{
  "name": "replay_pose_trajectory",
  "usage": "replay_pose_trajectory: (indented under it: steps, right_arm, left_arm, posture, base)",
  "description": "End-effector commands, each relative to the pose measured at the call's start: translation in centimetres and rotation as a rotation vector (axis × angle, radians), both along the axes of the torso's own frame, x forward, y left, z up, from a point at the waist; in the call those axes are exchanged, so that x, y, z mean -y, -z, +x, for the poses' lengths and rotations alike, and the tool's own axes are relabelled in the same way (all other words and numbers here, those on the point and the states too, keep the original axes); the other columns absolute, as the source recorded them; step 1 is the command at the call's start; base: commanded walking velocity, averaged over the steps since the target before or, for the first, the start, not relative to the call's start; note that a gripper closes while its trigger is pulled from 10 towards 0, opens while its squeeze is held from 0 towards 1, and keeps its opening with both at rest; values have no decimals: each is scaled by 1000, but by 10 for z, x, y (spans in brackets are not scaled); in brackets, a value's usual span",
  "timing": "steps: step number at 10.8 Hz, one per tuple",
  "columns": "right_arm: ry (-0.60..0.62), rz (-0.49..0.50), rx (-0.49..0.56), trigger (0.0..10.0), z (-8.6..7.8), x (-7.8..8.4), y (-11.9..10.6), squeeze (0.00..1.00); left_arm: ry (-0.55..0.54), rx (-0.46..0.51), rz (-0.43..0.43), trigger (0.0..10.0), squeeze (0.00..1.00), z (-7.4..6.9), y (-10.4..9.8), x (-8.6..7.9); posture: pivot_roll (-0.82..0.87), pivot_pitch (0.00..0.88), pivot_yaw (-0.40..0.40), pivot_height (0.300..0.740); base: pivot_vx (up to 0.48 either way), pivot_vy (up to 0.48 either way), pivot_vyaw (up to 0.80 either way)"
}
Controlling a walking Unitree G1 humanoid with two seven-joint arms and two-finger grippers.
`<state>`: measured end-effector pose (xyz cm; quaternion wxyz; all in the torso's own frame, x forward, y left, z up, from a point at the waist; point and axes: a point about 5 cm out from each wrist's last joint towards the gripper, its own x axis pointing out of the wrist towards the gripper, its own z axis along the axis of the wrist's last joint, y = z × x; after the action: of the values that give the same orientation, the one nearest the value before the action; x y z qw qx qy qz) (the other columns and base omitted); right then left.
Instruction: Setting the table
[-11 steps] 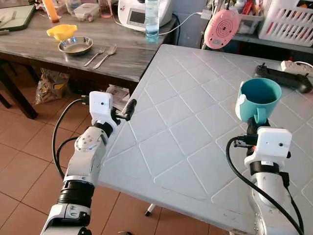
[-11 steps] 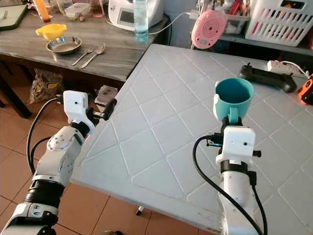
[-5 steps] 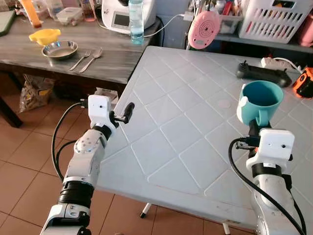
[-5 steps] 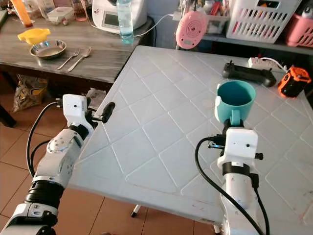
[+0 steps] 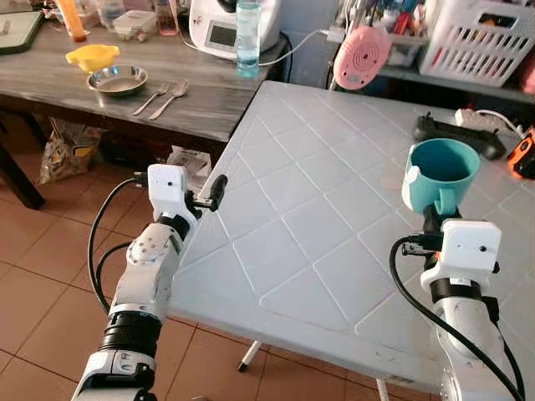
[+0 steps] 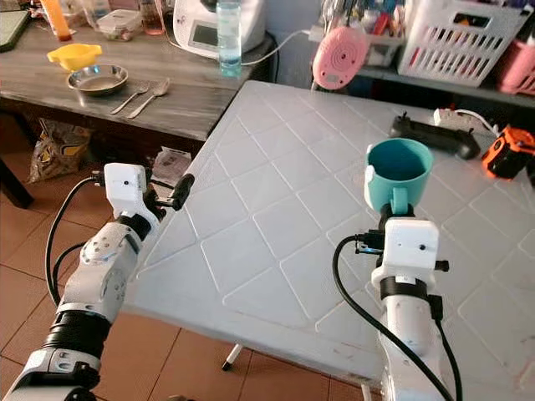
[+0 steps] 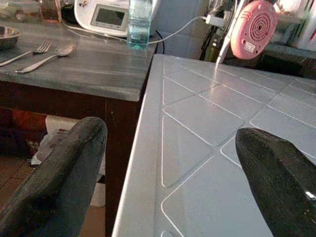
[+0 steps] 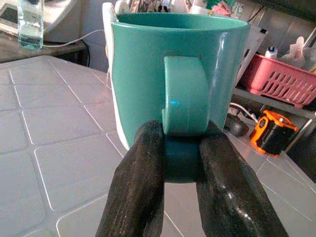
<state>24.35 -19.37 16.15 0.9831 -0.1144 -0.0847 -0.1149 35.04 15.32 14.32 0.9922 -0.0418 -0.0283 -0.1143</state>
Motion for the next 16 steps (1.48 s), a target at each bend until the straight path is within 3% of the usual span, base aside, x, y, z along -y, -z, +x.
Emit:
replay_pose_trajectory:
  steps: [1, 8, 16]
  right_arm:
    - [-6, -2, 30, 10000, 0, 0, -8, 0]
    - [21, 11, 30, 10000, -1, -1, -5, 0]
    - [49, 10, 40, 10000, -4, 0, -4, 0]
  left_arm:
    - [-14, -5, 6, 10000, 0, 1, 2, -2]
    - [33, -5, 33, 10000, 0, 4, -1, 2]
    - [60, 7, 74, 10000, 0, 5, -3, 3]
  posture:
    - [102, 51, -67, 740]
    - [103, 64, -32, 740]
    - [114, 66, -19, 740]
  base:
    - [0, 326, 0]
    - [0, 356, 0]
    - [0, 480, 0]
